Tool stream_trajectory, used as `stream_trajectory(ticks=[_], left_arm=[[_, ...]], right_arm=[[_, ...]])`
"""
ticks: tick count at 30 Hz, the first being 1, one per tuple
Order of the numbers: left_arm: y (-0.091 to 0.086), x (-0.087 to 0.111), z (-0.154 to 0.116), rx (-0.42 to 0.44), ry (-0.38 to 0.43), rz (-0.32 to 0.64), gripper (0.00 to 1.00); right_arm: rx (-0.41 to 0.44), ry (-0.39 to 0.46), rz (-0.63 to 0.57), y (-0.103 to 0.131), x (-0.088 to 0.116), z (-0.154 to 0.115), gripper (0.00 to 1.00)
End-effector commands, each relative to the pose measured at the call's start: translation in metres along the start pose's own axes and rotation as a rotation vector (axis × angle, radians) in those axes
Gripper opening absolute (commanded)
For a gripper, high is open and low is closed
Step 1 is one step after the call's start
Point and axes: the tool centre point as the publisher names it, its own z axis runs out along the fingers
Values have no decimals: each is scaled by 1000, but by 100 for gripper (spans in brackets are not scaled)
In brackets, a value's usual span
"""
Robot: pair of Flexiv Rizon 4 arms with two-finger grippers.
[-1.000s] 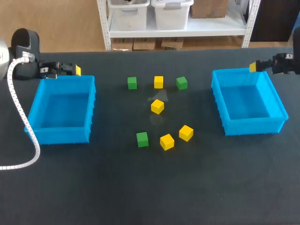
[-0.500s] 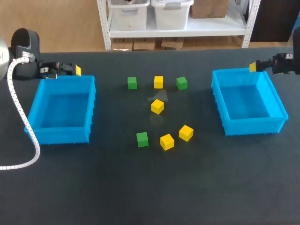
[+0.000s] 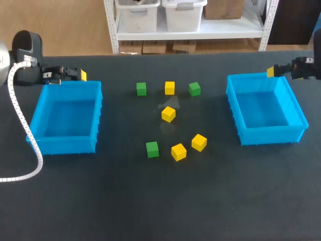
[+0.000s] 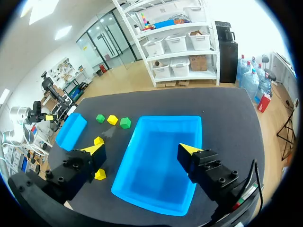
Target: Put the green cubes in the right bin and the yellow cubes in the left bin.
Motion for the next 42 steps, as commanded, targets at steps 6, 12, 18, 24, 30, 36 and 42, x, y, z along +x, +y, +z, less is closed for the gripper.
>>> stream_trajectory(ticks=[6, 12, 18, 24, 30, 36, 42], left_arm=[[2, 1, 0, 8, -5, 1, 100], [2, 1, 0, 8, -5, 1, 100], [2, 1, 0, 8, -5, 1, 100], [2, 1, 0, 8, -5, 1, 100], [2, 1, 0, 8, -5, 1, 100], [2, 1, 0, 8, -5, 1, 100], [2, 1, 0, 8, -5, 1, 100]], right_arm=[[22, 62, -109, 16, -33, 7, 100], [14, 118, -218, 38, -54, 23, 100], [31, 171, -300, 54, -71, 41, 100], [77, 236, -317, 60, -82, 62, 100], [138, 319, -308, 68, -81, 92, 100], [183, 405, -320, 84, -73, 127, 100], [210, 484, -269, 94, -58, 165, 100]])
